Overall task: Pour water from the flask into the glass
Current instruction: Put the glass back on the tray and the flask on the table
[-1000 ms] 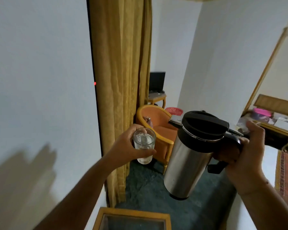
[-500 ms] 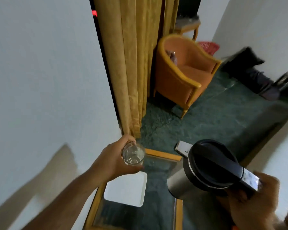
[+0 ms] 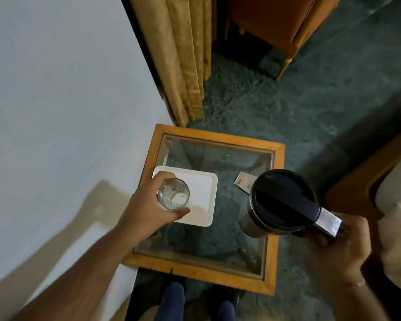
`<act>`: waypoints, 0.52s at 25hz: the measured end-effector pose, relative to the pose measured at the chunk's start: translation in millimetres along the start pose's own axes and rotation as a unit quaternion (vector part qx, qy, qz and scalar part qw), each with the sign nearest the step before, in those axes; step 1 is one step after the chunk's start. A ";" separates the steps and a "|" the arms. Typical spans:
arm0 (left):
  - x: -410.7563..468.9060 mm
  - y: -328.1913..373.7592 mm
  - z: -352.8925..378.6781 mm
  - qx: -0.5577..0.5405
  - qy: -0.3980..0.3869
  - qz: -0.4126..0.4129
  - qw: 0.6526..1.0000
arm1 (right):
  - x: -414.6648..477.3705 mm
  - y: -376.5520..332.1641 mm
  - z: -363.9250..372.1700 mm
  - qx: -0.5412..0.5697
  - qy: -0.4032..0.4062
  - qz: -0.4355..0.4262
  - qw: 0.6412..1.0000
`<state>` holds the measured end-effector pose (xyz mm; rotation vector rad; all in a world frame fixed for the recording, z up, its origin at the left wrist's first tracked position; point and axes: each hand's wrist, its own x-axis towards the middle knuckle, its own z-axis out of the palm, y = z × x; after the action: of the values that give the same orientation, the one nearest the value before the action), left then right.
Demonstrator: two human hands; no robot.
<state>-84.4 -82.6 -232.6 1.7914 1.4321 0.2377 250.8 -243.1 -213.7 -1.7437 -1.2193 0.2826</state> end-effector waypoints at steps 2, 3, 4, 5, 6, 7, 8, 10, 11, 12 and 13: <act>14.7 -18.8 17.4 0.007 0.005 -0.005 1.000 | -6.4 16.5 19.5 0.032 -0.021 -0.017 0.999; 22.1 -28.4 26.9 0.012 0.009 -0.004 1.000 | -9.4 25.6 27.0 0.040 -0.023 -0.021 0.999; 29.5 -35.7 34.9 0.016 0.012 -0.003 1.000 | -8.9 33.6 32.5 0.041 -0.024 -0.035 0.998; 35.7 -42.4 42.6 0.018 0.013 -0.003 1.000 | -10.0 39.9 37.8 0.036 -0.019 -0.042 0.998; 41.3 -48.4 49.8 0.017 0.013 -0.005 1.000 | -11.0 46.3 43.1 0.031 -0.013 -0.050 0.998; 46.4 -54.1 57.6 0.018 0.011 -0.009 1.000 | -14.3 53.1 47.7 0.036 -0.016 -0.049 0.998; 51.4 -59.5 65.8 0.019 0.009 -0.011 1.000 | -17.6 61.2 52.0 0.036 -0.015 -0.036 0.999; 58.4 -69.9 80.1 0.026 0.006 -0.012 1.000 | -23.3 76.0 60.1 0.047 -0.025 0.040 0.998; 59.9 -75.2 86.5 0.032 0.007 -0.015 0.999 | -27.5 88.4 63.0 0.035 -0.013 0.076 0.996; 61.8 -80.8 92.6 0.037 0.010 -0.018 0.999 | -30.4 94.8 65.0 0.035 -0.009 0.103 0.994; 62.8 -86.3 97.5 0.038 0.016 -0.023 0.999 | -31.6 101.2 68.5 0.022 -0.011 0.088 0.996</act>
<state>-68.2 -70.7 -375.8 1.8197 1.5221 0.1911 252.8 -235.1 -339.7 -1.8174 -1.0684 0.4308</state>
